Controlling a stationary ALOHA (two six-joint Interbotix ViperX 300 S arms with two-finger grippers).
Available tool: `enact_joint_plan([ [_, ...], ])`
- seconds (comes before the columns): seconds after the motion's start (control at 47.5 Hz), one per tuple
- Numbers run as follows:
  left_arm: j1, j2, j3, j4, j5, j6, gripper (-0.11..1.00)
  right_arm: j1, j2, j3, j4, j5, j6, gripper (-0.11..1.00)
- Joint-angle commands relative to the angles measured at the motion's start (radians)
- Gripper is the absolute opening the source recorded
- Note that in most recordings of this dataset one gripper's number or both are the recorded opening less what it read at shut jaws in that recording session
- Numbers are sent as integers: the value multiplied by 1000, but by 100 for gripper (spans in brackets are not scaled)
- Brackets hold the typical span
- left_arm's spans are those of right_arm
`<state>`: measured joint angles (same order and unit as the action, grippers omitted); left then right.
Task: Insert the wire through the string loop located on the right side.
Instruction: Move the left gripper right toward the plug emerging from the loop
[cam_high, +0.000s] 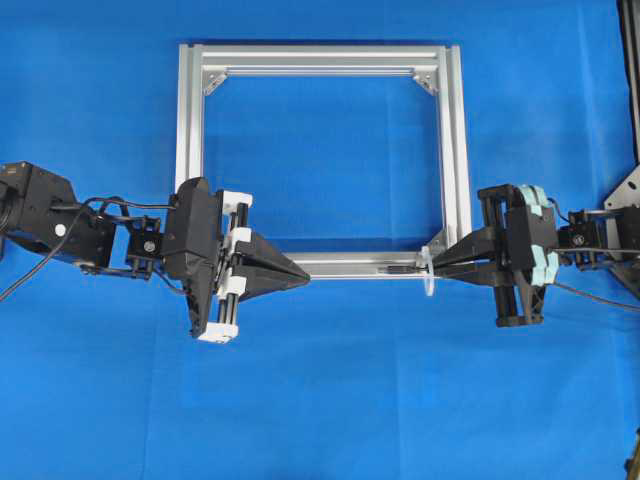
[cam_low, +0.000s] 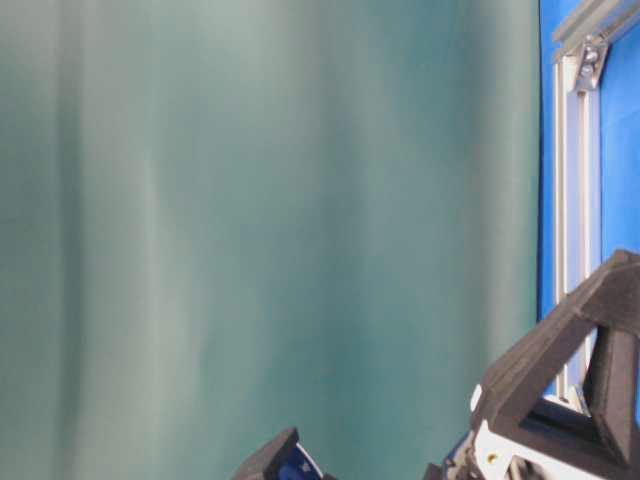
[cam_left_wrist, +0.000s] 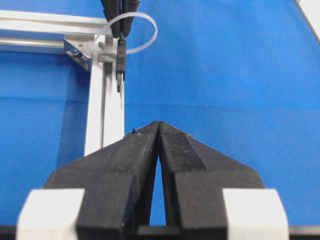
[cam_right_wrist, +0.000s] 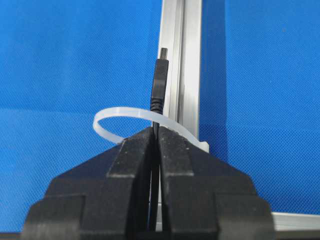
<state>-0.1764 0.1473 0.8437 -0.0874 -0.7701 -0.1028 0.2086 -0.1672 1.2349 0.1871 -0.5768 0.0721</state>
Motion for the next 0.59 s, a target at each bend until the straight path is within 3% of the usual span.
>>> enact_joint_plan([
  [0.0, -2, -21, -26, 3, -5, 2, 0, 2, -5, -15, 0, -11, 0, -4],
  [0.168, 8, 9, -92, 2, 21, 11, 0, 2, -5, -15, -2, -11, 0, -4],
  [0.569, 60, 135, -388, 3, 233, 20, 0, 2, -5, -12, -2, -8, -2, -4],
])
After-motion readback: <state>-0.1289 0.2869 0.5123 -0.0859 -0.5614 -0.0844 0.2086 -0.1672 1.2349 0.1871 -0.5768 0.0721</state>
